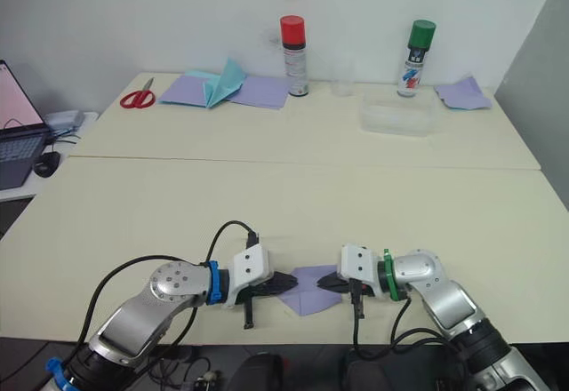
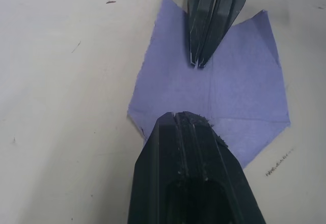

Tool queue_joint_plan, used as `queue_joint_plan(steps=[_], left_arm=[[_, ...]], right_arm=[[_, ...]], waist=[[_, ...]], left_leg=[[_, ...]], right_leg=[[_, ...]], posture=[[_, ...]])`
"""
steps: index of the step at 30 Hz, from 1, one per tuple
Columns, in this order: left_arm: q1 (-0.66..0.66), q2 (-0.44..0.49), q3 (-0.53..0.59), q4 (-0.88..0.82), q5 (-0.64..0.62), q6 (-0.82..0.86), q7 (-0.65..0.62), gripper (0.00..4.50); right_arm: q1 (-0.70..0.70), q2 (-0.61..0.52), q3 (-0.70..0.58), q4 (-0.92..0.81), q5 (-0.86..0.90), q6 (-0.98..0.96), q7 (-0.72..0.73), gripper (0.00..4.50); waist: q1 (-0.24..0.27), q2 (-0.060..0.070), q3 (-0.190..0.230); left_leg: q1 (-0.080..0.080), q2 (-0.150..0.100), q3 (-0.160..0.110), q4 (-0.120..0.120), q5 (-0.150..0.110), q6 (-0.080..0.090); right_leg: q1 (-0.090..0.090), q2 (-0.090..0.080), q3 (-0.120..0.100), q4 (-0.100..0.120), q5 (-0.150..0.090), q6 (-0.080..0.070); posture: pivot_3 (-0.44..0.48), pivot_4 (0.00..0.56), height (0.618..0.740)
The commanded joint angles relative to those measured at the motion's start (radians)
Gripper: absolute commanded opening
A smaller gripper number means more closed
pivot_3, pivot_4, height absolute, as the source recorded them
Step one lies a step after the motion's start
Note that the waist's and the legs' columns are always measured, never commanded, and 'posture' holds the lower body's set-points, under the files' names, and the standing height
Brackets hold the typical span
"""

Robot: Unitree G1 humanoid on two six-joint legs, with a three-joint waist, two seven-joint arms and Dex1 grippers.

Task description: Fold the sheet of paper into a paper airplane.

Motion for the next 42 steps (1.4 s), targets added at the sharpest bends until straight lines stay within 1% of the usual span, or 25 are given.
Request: queue_joint_plan(steps=[1, 4, 7, 10, 14, 17, 18, 19, 24, 28, 36, 40, 42], left_arm=[[-0.001, -0.019, 0.052, 0.032, -0.056, -0.007, -0.017, 0.00], [-0.025, -0.027, 0.073, 0.020, -0.102, 0.004, -0.041, 0.00], [-0.048, -0.055, 0.052, -0.008, -0.120, 0.011, -0.049, 0.00], [-0.044, -0.066, 0.019, -0.004, -0.093, 0.009, -0.045, 0.00], [-0.022, -0.050, -0.023, 0.024, -0.033, -0.012, -0.041, 0.00], [-0.010, -0.034, -0.037, 0.046, -0.001, -0.034, -0.047, 0.00], [-0.005, -0.030, -0.035, 0.050, -0.001, -0.028, -0.048, 0.00], [0.001, -0.027, -0.032, 0.053, -0.001, -0.025, -0.048, 0.00], [0.032, 0.005, 0.001, 0.062, -0.005, -0.026, -0.046, 0.00], [0.069, 0.025, 0.047, 0.055, -0.034, -0.013, -0.039, 0.00], [0.175, 0.106, 0.137, 0.015, -0.069, -0.012, -0.046, 0.00], [0.195, 0.136, 0.175, 0.008, -0.079, -0.032, -0.053, 0.00], [0.191, 0.140, 0.202, -0.015, -0.109, -0.027, -0.062, 0.00]], right_arm=[[0.002, -0.001, 0.015, 0.043, -0.043, 0.004, -0.014, 0.07], [-0.004, 0.000, 0.015, 0.058, -0.046, -0.002, -0.015, 0.07], [-0.012, -0.002, 0.019, 0.069, -0.055, -0.006, -0.016, 0.07], [-0.014, -0.003, 0.019, 0.068, -0.053, -0.002, -0.019, 0.07], [-0.009, -0.006, 0.017, 0.057, -0.051, 0.008, -0.023, 0.07], [-0.007, -0.007, 0.016, 0.053, -0.050, 0.013, -0.027, 0.07], [-0.007, -0.007, 0.016, 0.053, -0.050, 0.014, -0.028, 0.07], [-0.006, -0.008, 0.017, 0.051, -0.050, 0.015, -0.029, 0.07], [-0.008, -0.010, 0.020, 0.044, -0.048, 0.018, -0.026, 0.07], [-0.010, -0.007, 0.024, 0.048, -0.051, 0.017, -0.027, 0.07], [-0.021, -0.006, 0.037, 0.066, -0.056, 0.002, -0.019, 0.07], [-0.028, -0.003, 0.038, 0.078, -0.056, -0.005, -0.016, 0.07], [-0.030, -0.003, 0.040, 0.081, -0.056, -0.009, -0.013, 0.07]], waist=[[-0.002, 0.000, 0.000], [-0.005, -0.001, 0.001], [-0.005, -0.001, 0.001], [-0.007, -0.001, 0.001], [-0.008, -0.001, 0.001], [-0.007, -0.001, 0.001], [-0.008, -0.001, 0.001], [-0.008, -0.001, 0.001], [-0.008, -0.001, 0.001], [-0.009, -0.001, 0.001], [-0.010, 0.000, 0.001], [-0.010, 0.000, 0.001], [-0.010, 0.000, 0.001]], left_leg=[[0.000, 0.000, 0.000, 0.000, 0.000, 0.000], [0.000, 0.000, 0.000, 0.000, 0.000, 0.000], [0.000, 0.000, 0.000, 0.000, 0.000, 0.000], [-0.001, -0.001, 0.000, 0.000, 0.000, 0.000], [-0.001, -0.001, 0.000, 0.000, 0.000, 0.000], [-0.001, 0.000, -0.001, 0.000, 0.000, 0.000], [-0.001, 0.000, -0.001, 0.000, 0.000, 0.000], [-0.001, 0.000, 0.000, 0.000, 0.000, 0.000], [0.000, 0.001, 0.000, 0.000, 0.000, 0.000], [0.000, 0.001, 0.000, 0.000, 0.000, 0.000], [0.001, 0.002, 0.000, 0.000, 0.000, 0.000], [0.001, 0.002, 0.000, 0.000, 0.000, 0.000], [0.001, 0.002, 0.000, 0.000, 0.000, 0.000]], right_leg=[[0.000, 0.000, 0.000, 0.000, 0.000, 0.000], [0.000, 0.001, 0.000, 0.000, 0.000, 0.000], [0.000, 0.002, 0.000, 0.000, 0.000, 0.000], [0.000, 0.003, 0.000, 0.000, 0.001, 0.002], [0.000, 0.005, 0.001, 0.000, 0.003, 0.006], [0.000, 0.005, 0.000, 0.000, 0.003, 0.005], [0.000, 0.005, 0.000, 0.000, 0.001, 0.001], [0.000, 0.005, 0.001, 0.000, 0.001, 0.001], [0.000, 0.004, 0.001, 0.000, 0.001, 0.001], [0.000, 0.004, 0.001, 0.000, 0.000, 0.000], [0.000, 0.003, 0.001, 0.001, 0.000, 0.000], [-0.001, 0.001, 0.001, 0.000, 0.000, -0.001], [-0.001, 0.001, 0.001, 0.000, 0.000, 0.000]], posture=[[0.000, 0.150, 0.740], [0.000, 0.150, 0.740], [0.000, 0.150, 0.740], [0.000, 0.150, 0.740], [0.000, 0.150, 0.740], [0.000, 0.150, 0.740], [0.000, 0.150, 0.740], [0.000, 0.150, 0.740], [0.000, 0.150, 0.740], [0.000, 0.150, 0.740], [0.000, 0.150, 0.740], [0.000, 0.150, 0.740], [0.000, 0.150, 0.740]])
